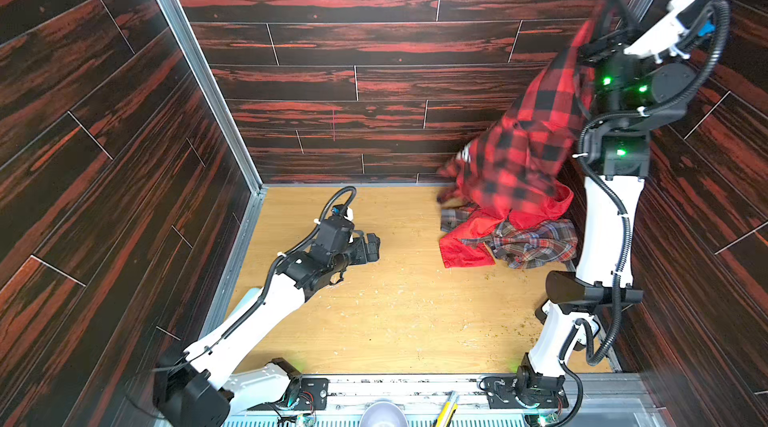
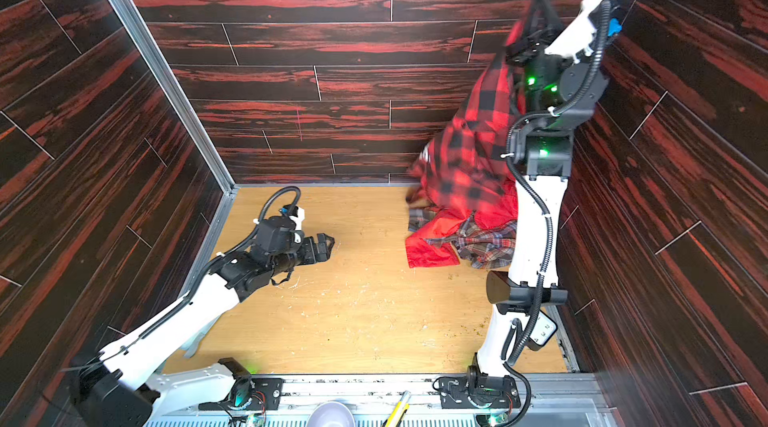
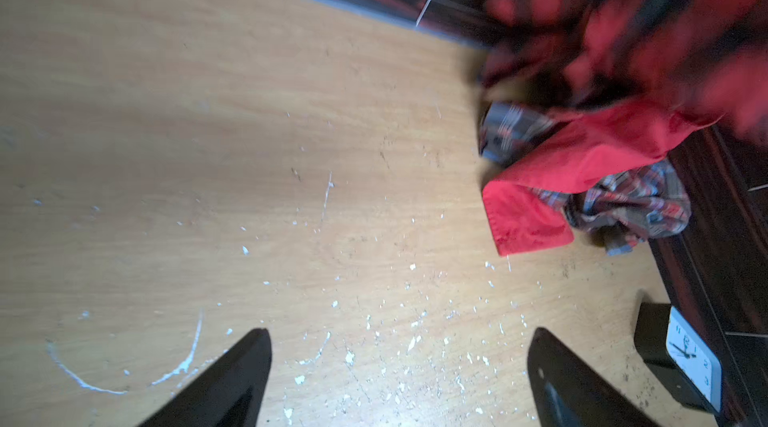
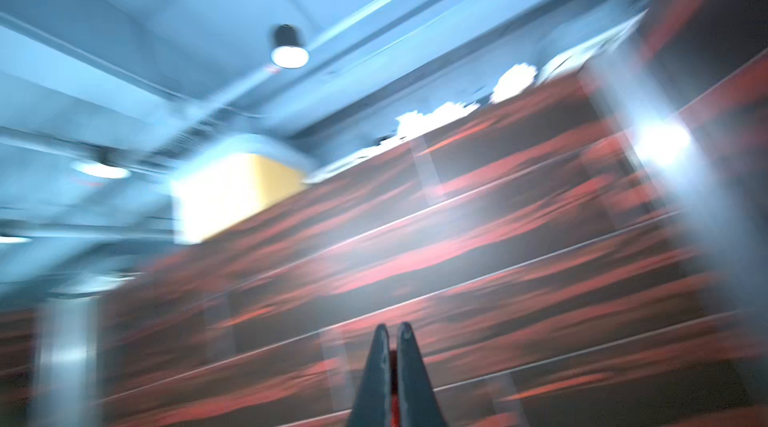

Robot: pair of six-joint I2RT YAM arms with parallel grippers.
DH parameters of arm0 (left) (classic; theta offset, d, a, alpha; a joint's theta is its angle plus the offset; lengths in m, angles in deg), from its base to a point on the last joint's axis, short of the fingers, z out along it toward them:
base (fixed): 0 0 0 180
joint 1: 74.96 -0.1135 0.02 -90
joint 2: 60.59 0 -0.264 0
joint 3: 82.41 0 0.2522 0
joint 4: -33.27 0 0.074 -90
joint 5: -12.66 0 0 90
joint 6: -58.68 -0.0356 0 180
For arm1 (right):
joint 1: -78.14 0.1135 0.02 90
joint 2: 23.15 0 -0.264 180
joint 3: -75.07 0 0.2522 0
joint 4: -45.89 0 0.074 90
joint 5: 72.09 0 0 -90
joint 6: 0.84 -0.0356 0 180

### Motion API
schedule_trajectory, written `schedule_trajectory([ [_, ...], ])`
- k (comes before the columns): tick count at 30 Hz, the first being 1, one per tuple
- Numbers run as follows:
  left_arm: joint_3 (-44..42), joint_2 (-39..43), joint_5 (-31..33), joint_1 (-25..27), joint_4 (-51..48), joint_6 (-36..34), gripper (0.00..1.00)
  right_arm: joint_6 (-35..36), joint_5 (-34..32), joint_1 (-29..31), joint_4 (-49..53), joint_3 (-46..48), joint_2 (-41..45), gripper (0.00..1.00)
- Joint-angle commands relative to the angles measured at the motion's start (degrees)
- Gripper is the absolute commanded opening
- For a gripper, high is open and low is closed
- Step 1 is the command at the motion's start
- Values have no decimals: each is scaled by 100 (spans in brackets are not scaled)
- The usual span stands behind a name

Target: Pick out a specific cloth from the pile

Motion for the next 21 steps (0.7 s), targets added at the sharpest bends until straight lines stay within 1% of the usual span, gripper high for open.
schedule_trajectory([
  [1, 15, 428, 462, 23, -414, -256, 99, -1217, 1145, 612, -242, -64, -514, 0],
  [3, -29, 650, 667, 22, -567, -371, 99, -965, 1457, 1238, -121, -90, -719, 0],
  [5, -109, 869, 895, 20, -714, -433, 99, -770, 1611, 1815, -85, -65, -902, 0],
  [8, -195, 1187, 1167, 14, -916, -469, 99, -930, 1741, 2520, -216, -85, -1290, 0],
  [10, -254, 1357, 1275, 14, -923, -469, 99, -1059, 1742, 2885, -399, -220, -1583, 0],
  [11, -301, 1442, 1340, 14, -1114, -457, 99, -1124, 1744, 3050, -434, -292, -1708, 0],
  [12, -362, 1510, 1402, 14, -1133, -432, 99, -1196, 1744, 3177, -469, -307, -1806, 0],
  [15, -480, 1592, 1427, 14, -1141, -378, 99, -1447, 2266, 3360, -465, -121, -1984, 0],
  [18, -507, 1480, 1400, 14, -1167, -342, 99, -1809, 2834, 3329, -413, 585, -1999, 0],
  [19, -486, 1424, 1388, 14, -1174, -342, 99, -1864, 3077, 3318, -452, 912, -1965, 3],
  [20, -474, 1348, 1369, 14, -1167, -342, 99, -1839, 3408, 3301, -524, 1282, -1915, 22],
  [21, -447, 1276, 1355, 9, -1167, -342, 99, -1737, 3625, 3294, -452, 1590, -1828, 33],
])
